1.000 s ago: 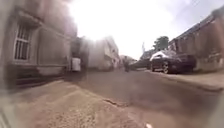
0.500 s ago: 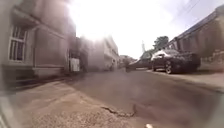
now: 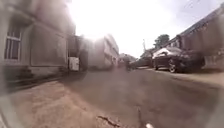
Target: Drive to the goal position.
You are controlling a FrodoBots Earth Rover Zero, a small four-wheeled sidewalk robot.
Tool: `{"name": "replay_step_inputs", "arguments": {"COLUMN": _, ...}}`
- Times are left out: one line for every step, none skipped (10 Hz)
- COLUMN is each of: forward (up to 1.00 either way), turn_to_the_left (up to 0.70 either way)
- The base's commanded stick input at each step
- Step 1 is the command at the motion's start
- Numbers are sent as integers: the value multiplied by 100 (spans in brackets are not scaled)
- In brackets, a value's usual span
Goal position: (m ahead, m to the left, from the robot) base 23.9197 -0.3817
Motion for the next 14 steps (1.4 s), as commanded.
{"name": "replay_step_inputs", "arguments": {"forward": 70, "turn_to_the_left": 1}}
{"name": "replay_step_inputs", "arguments": {"forward": 70, "turn_to_the_left": 1}}
{"name": "replay_step_inputs", "arguments": {"forward": 70, "turn_to_the_left": 1}}
{"name": "replay_step_inputs", "arguments": {"forward": 70, "turn_to_the_left": 1}}
{"name": "replay_step_inputs", "arguments": {"forward": 70, "turn_to_the_left": 1}}
{"name": "replay_step_inputs", "arguments": {"forward": 70, "turn_to_the_left": 1}}
{"name": "replay_step_inputs", "arguments": {"forward": 70, "turn_to_the_left": 1}}
{"name": "replay_step_inputs", "arguments": {"forward": 70, "turn_to_the_left": 1}}
{"name": "replay_step_inputs", "arguments": {"forward": 70, "turn_to_the_left": 1}}
{"name": "replay_step_inputs", "arguments": {"forward": 70, "turn_to_the_left": 1}}
{"name": "replay_step_inputs", "arguments": {"forward": 70, "turn_to_the_left": 1}}
{"name": "replay_step_inputs", "arguments": {"forward": 70, "turn_to_the_left": 1}}
{"name": "replay_step_inputs", "arguments": {"forward": 70, "turn_to_the_left": 1}}
{"name": "replay_step_inputs", "arguments": {"forward": 70, "turn_to_the_left": 1}}
